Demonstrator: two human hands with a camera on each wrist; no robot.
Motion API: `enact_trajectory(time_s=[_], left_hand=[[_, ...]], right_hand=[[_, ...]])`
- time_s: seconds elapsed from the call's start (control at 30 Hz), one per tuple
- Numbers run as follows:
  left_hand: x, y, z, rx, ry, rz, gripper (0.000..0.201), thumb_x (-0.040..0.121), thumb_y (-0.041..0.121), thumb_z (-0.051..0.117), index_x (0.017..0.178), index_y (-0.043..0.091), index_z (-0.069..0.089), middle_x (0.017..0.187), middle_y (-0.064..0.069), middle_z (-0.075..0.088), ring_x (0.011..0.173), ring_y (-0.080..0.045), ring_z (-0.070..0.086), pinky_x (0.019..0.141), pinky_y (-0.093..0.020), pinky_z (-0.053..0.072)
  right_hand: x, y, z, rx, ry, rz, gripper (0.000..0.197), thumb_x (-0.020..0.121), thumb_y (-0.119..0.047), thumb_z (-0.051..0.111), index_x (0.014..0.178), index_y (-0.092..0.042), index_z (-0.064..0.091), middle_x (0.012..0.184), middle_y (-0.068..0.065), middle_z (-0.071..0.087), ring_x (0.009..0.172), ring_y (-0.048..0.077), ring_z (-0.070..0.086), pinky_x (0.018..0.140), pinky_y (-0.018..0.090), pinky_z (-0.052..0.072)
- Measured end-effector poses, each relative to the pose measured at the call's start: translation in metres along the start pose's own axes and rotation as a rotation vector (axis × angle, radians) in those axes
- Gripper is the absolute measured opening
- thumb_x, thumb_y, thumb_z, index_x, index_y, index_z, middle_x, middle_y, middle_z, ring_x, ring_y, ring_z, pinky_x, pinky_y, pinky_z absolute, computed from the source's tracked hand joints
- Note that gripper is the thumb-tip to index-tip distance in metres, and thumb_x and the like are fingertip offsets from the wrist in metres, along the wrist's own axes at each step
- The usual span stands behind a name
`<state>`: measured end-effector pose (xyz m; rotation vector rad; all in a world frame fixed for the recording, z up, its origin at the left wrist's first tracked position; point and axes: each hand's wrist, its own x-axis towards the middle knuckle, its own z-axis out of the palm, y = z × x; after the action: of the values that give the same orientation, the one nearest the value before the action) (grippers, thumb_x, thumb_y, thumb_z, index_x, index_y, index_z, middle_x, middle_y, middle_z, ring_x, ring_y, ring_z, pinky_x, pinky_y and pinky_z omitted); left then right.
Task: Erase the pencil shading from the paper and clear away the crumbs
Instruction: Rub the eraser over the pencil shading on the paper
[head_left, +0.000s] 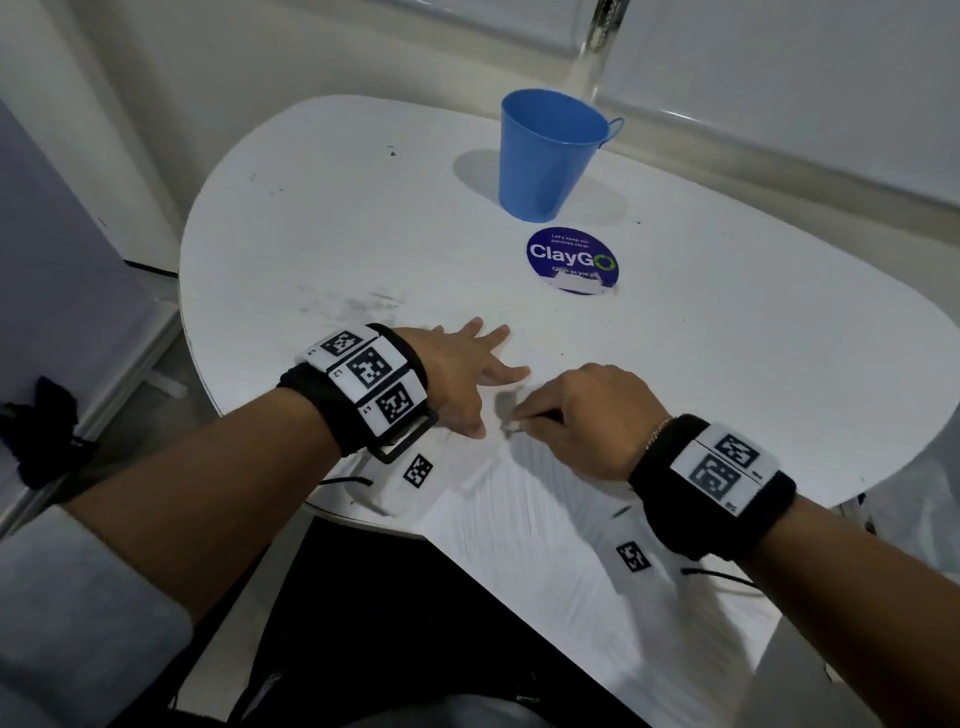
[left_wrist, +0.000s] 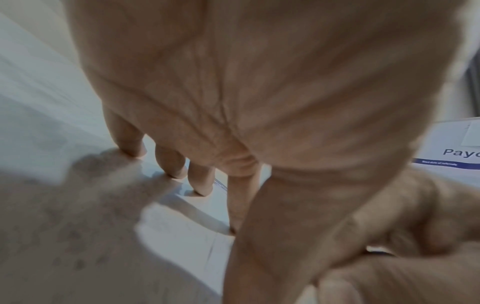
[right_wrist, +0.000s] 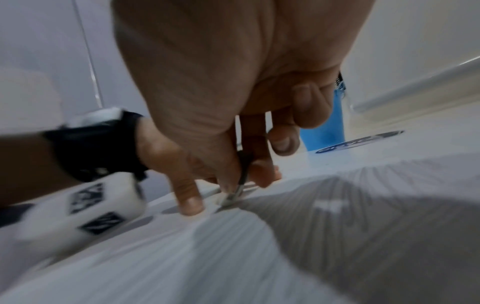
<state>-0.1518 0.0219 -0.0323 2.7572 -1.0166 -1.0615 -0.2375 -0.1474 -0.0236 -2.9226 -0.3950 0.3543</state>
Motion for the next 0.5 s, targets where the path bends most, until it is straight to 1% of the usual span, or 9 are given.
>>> enact_trajectory(time_s=[0.07, 0.13, 0.2, 0.23, 0.27, 0.33, 0.4, 0.5], left_hand=[[0.000, 0.000, 0.000, 0.007, -0.003, -0.004, 0.089, 0.094, 0.037, 0.065, 0.156, 0.052, 0.003, 0.164, 0.013, -0.027, 0.151, -0.012, -0.026, 0.126, -0.044, -0.004], [0.001, -0.001, 0.000, 0.006, -0.005, -0.009, 0.090, 0.093, 0.037, 0.065, 0.155, 0.053, 0.002, 0.164, 0.014, -0.027, 0.151, -0.011, -0.026, 0.126, -0.045, -0.003], [0.000, -0.001, 0.000, 0.013, -0.006, -0.007, 0.090, 0.094, 0.037, 0.065, 0.155, 0.054, 0.002, 0.163, 0.015, -0.027, 0.150, -0.011, -0.026, 0.126, -0.044, -0.003], [0.000, -0.001, 0.000, 0.014, -0.006, -0.006, 0.089, 0.094, 0.037, 0.065, 0.155, 0.053, 0.002, 0.163, 0.014, -0.027, 0.150, -0.011, -0.026, 0.126, -0.044, -0.003], [0.000, -0.001, 0.000, 0.013, -0.006, -0.006, 0.089, 0.094, 0.037, 0.064, 0.156, 0.053, 0.002, 0.163, 0.014, -0.027, 0.150, -0.011, -0.026, 0.126, -0.044, -0.003], [0.001, -0.001, 0.000, 0.004, -0.003, -0.005, 0.089, 0.094, 0.037, 0.065, 0.156, 0.053, 0.003, 0.164, 0.014, -0.027, 0.150, -0.011, -0.026, 0.126, -0.044, -0.003], [0.002, -0.002, 0.000, -0.012, -0.002, -0.002, 0.090, 0.092, 0.037, 0.066, 0.156, 0.054, 0.004, 0.164, 0.014, -0.026, 0.150, -0.010, -0.026, 0.126, -0.044, -0.003], [0.001, -0.002, 0.001, -0.011, -0.004, -0.004, 0.088, 0.094, 0.037, 0.065, 0.155, 0.054, 0.004, 0.163, 0.016, -0.026, 0.150, -0.009, -0.026, 0.126, -0.044, -0.003]], right_hand=[[0.001, 0.001, 0.002, 0.008, 0.023, 0.007, 0.022, 0.097, -0.042, 0.053, 0.104, -0.048, 0.072, 0.097, -0.016, 0.074, 0.086, 0.016, 0.065, 0.074, 0.031, 0.050], [-0.008, -0.003, 0.004, -0.006, -0.021, -0.002, 0.022, 0.097, -0.041, 0.053, 0.106, -0.044, 0.073, 0.095, -0.014, 0.074, 0.084, 0.016, 0.065, 0.074, 0.032, 0.051], [-0.016, -0.007, 0.004, -0.014, -0.079, -0.026, 0.022, 0.097, -0.038, 0.053, 0.104, -0.039, 0.074, 0.094, -0.013, 0.075, 0.084, 0.017, 0.066, 0.074, 0.032, 0.051], [-0.015, -0.008, 0.003, -0.014, -0.081, -0.030, 0.022, 0.097, -0.037, 0.054, 0.103, -0.039, 0.074, 0.095, -0.014, 0.074, 0.084, 0.016, 0.066, 0.073, 0.031, 0.051], [-0.011, -0.008, 0.000, -0.013, -0.059, -0.027, 0.022, 0.096, -0.035, 0.054, 0.102, -0.041, 0.074, 0.095, -0.015, 0.074, 0.084, 0.015, 0.065, 0.071, 0.030, 0.049], [0.000, -0.005, -0.004, -0.021, -0.001, -0.001, 0.023, 0.096, -0.035, 0.052, 0.099, -0.043, 0.074, 0.095, -0.013, 0.074, 0.085, 0.016, 0.064, 0.067, 0.027, 0.040], [0.005, -0.004, -0.004, -0.019, 0.030, 0.006, 0.023, 0.096, -0.034, 0.052, 0.097, -0.042, 0.074, 0.095, -0.011, 0.074, 0.086, 0.017, 0.063, 0.067, 0.026, 0.036], [-0.008, -0.009, 0.000, -0.048, -0.036, -0.027, 0.022, 0.096, -0.036, 0.053, 0.104, -0.039, 0.073, 0.096, -0.011, 0.074, 0.087, 0.018, 0.065, 0.069, 0.026, 0.041]])
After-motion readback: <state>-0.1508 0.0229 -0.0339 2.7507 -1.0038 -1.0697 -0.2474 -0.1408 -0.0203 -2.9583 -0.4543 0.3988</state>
